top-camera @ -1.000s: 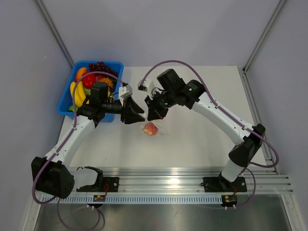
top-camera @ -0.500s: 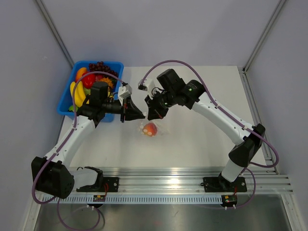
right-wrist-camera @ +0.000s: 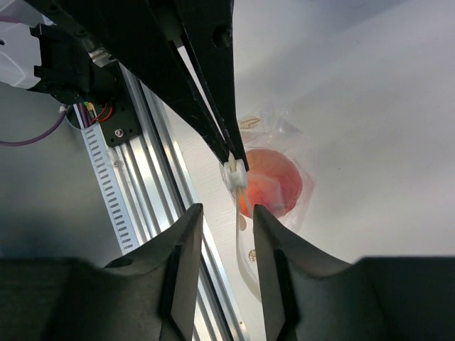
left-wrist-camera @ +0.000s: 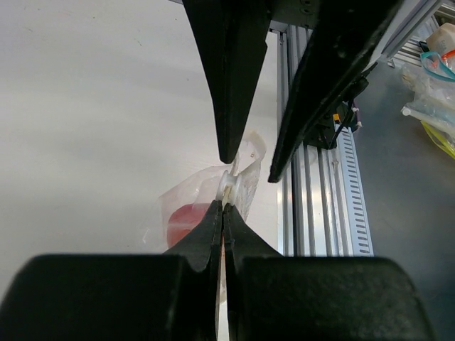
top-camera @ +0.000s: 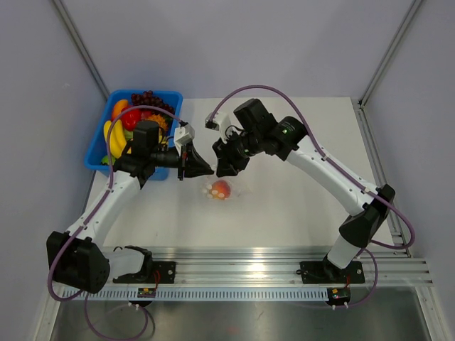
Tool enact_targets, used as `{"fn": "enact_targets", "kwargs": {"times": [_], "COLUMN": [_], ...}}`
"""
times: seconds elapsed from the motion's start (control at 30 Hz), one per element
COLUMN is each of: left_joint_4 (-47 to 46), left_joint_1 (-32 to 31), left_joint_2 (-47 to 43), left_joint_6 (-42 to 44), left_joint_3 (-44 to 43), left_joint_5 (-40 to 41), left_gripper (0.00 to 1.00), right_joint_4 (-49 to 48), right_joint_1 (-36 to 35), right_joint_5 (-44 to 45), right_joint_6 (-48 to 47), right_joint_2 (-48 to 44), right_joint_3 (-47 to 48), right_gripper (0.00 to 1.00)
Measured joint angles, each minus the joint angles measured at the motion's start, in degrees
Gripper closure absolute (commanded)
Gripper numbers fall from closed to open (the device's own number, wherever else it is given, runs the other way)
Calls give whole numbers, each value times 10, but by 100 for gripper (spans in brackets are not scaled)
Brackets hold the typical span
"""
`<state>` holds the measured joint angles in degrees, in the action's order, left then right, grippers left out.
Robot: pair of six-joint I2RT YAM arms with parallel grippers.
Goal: Place the food in the zip-top bag and seal the zipper
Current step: Zip the zipper food storage bag.
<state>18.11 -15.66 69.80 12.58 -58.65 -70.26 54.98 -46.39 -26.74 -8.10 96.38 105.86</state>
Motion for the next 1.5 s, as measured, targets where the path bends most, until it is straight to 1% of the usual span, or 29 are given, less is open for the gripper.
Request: {"fn": "enact_targets", "kwargs": {"times": [0.03, 0.17, 0.27, 0.63, 0.77, 0.9, 0.97, 1.0, 1.07, 1.13, 1.33, 1.5], "left_joint_4": [0, -2, -2, -2, -3, -2, -3, -3, -3, -4, -21, -83], "left_joint_1": [0, 1, 1, 2, 2, 3, 4, 5, 6, 7, 12, 21], "left_joint_2": [0, 0, -1, -8, -8, -8, -8, -8, -8, -8, -8, -8], "left_joint_6": [-2, -4, -5, -5, -5, -5, -5, -5, -5, -7, -35, -87], "left_joint_3": [1, 2, 2, 2, 2, 2, 2, 2, 2, 2, 5, 26], "left_joint_5": [0, 1, 1, 0, 0, 0, 0, 0, 0, 0, -3, -21], "left_gripper": [100, 100, 100, 100, 100, 100, 100, 100, 100, 100, 100, 100], "right_joint_4": [-1, -14, -21, -32, -32, -29, -29, -28, -29, -30, -49, -67], "right_joint_1": [0, 0, 0, 0, 0, 0, 0, 0, 0, 0, 0, 1], "right_joint_5": [-2, -8, -9, -10, -14, -19, -20, -21, -24, -24, -22, -21], "right_joint_6": [1, 4, 5, 4, 2, 1, 0, 0, -2, -1, 0, 2], "right_joint_2": [0, 0, 1, 26, 38, 41, 41, 41, 41, 41, 26, 8], "right_joint_3": [2, 9, 14, 40, 45, 45, 45, 45, 45, 44, 22, -8], "right_gripper": [54, 54, 51, 52, 57, 70, 74, 82, 90, 100, 100, 100]}}
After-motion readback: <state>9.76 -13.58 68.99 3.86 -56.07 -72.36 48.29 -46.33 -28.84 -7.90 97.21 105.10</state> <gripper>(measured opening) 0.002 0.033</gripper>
